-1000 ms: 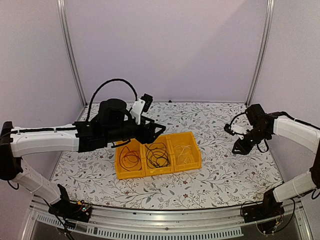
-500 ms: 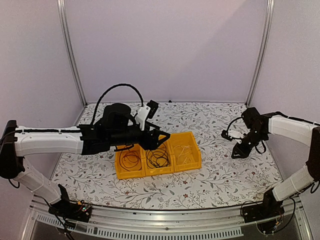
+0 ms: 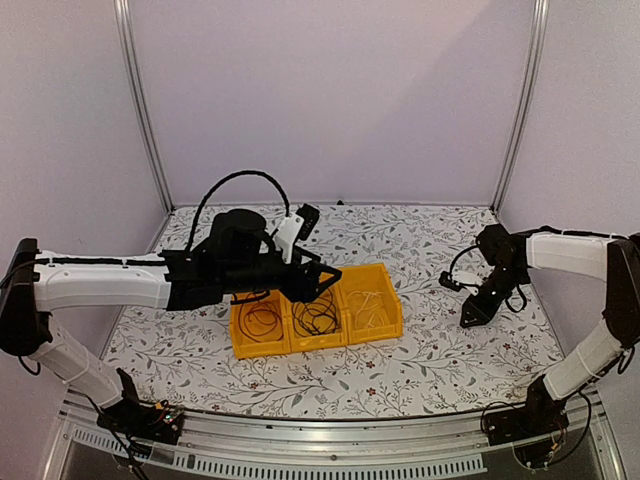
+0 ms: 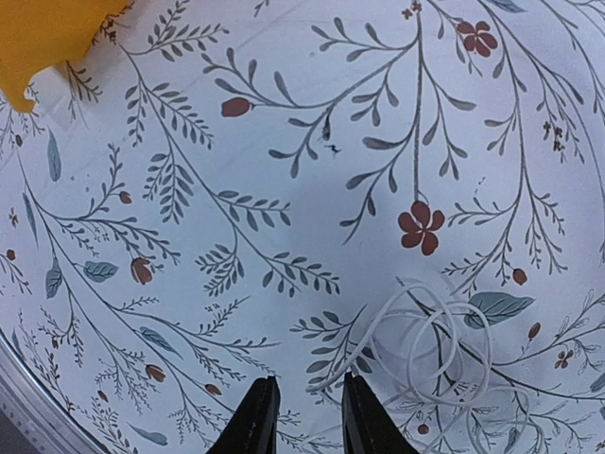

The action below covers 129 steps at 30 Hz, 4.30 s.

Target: Untangle the cables

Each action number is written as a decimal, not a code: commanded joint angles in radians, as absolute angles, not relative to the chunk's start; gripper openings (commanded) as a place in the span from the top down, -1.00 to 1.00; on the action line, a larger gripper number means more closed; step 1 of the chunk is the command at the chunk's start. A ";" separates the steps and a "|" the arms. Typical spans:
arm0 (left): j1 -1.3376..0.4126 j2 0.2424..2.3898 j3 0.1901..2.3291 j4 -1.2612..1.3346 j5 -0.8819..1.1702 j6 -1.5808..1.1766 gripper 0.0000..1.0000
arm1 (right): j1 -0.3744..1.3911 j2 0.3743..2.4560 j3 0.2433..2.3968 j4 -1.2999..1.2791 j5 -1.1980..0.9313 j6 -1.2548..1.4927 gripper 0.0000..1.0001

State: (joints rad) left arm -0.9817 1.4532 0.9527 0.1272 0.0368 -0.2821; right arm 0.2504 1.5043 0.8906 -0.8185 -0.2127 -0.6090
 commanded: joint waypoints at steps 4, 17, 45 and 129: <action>-0.995 1.447 0.956 0.112 0.021 -0.302 -0.35 | 0.256 1.571 0.904 -0.788 -0.188 -0.558 0.49; -1.010 1.456 0.946 0.169 -0.028 -0.317 -0.35 | 0.285 1.578 1.025 -0.821 -0.351 -0.551 1.00; -1.235 2.096 1.533 0.506 -0.289 -0.377 -0.42 | 0.286 1.173 1.336 -1.303 -0.752 -0.886 1.00; -1.261 1.935 1.308 0.804 -0.199 -0.232 -0.20 | 0.325 1.138 1.408 -1.269 -0.932 -0.798 1.00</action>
